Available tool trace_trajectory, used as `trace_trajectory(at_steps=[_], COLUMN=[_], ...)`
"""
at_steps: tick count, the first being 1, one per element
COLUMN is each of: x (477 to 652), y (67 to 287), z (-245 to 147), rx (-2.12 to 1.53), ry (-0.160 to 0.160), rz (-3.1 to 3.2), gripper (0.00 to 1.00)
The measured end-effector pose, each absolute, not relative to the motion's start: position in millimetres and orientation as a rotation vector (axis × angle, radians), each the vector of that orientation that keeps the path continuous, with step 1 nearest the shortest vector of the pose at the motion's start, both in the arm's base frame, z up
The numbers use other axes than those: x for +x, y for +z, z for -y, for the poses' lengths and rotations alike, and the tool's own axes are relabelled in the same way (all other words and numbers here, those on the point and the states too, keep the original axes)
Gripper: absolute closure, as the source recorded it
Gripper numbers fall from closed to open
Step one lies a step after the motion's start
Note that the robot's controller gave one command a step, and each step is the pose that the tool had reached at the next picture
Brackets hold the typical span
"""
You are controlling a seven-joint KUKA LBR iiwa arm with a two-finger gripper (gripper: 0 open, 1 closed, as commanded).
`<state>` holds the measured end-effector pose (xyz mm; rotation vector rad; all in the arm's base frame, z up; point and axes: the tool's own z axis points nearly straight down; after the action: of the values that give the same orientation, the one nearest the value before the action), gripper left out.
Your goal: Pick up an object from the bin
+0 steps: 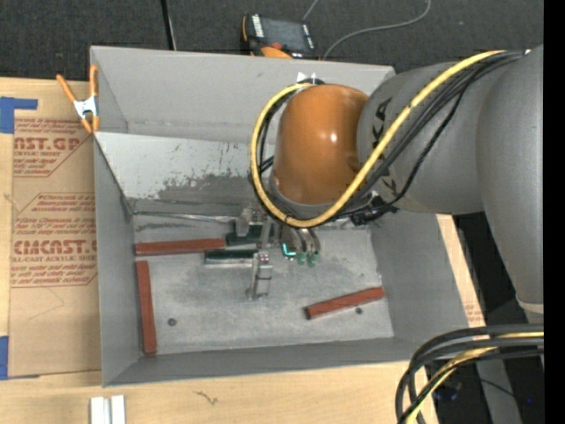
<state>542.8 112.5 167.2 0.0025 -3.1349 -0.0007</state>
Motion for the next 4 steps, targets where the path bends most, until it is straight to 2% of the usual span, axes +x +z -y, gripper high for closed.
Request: trace_trajectory(at_steps=[1,2,3,4], x=[586.6,588.7,586.7,592.8], y=[132.6,66.9,69.4,69.8], z=[-94.4,-120.7,-123.7,-129.1], rx=[0.294,0.062,-0.006,-0.257], ry=[0.0,-0.003,-0.003,-0.003], rz=[3.129,3.138,3.142,3.133], gripper=[0.0,0.0,0.0,0.0])
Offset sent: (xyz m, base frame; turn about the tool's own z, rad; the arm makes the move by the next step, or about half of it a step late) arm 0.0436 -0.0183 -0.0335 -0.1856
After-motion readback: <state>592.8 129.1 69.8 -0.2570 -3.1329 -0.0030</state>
